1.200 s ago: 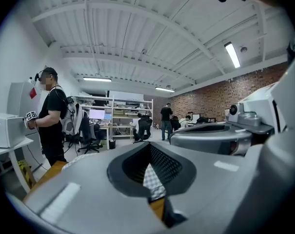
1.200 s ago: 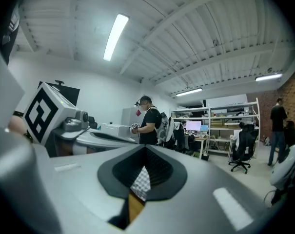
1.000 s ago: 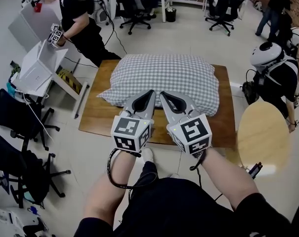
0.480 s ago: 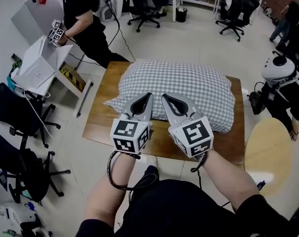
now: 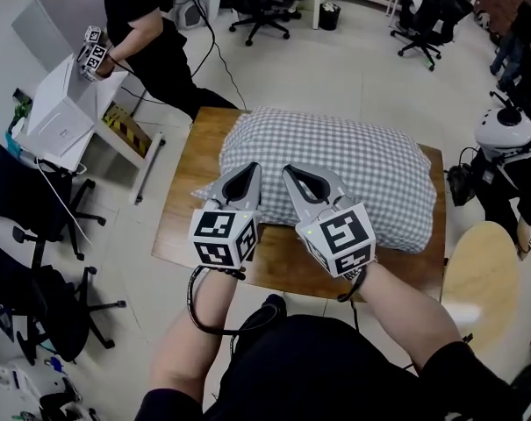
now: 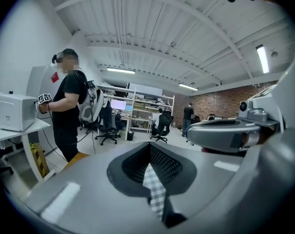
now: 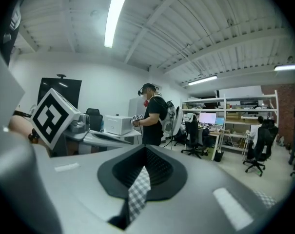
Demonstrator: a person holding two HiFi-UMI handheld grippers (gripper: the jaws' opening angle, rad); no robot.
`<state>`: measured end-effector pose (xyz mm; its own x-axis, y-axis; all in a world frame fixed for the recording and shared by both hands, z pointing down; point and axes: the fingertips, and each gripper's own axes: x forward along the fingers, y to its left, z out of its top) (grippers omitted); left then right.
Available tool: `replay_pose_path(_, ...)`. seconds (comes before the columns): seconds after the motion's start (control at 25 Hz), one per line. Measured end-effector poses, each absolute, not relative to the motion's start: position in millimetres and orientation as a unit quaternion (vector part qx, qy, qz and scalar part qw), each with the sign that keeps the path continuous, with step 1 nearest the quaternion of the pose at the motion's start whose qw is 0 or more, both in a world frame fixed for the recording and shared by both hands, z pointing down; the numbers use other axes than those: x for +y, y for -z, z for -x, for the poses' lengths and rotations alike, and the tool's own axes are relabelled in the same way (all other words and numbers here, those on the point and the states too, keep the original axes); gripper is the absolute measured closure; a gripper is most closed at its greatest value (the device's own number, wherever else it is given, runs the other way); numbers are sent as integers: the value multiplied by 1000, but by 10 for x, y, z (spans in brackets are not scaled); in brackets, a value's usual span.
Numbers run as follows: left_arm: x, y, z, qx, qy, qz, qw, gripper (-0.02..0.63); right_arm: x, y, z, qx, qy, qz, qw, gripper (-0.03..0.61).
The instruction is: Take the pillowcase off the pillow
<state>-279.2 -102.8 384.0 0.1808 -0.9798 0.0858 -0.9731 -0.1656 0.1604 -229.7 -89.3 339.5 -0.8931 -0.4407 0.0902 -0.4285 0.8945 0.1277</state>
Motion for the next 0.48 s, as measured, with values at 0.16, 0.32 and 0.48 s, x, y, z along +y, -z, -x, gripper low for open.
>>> replay_pose_path(0.16, -1257, -4088, 3139, -650, 23, -751, 114, 611, -1097, -3573, 2598, -973, 49, -215, 70, 578)
replay_pose_path(0.32, -1441, -4342, 3466, -657, 29, -741, 136, 611, -1274, -3769, 2897, -974, 48, -206, 80, 577)
replay_pose_path(0.48, -1603, -4533, 3707, -658, 35, -735, 158, 565, -1431, -3899, 3087, -975, 43, -204, 82, 577)
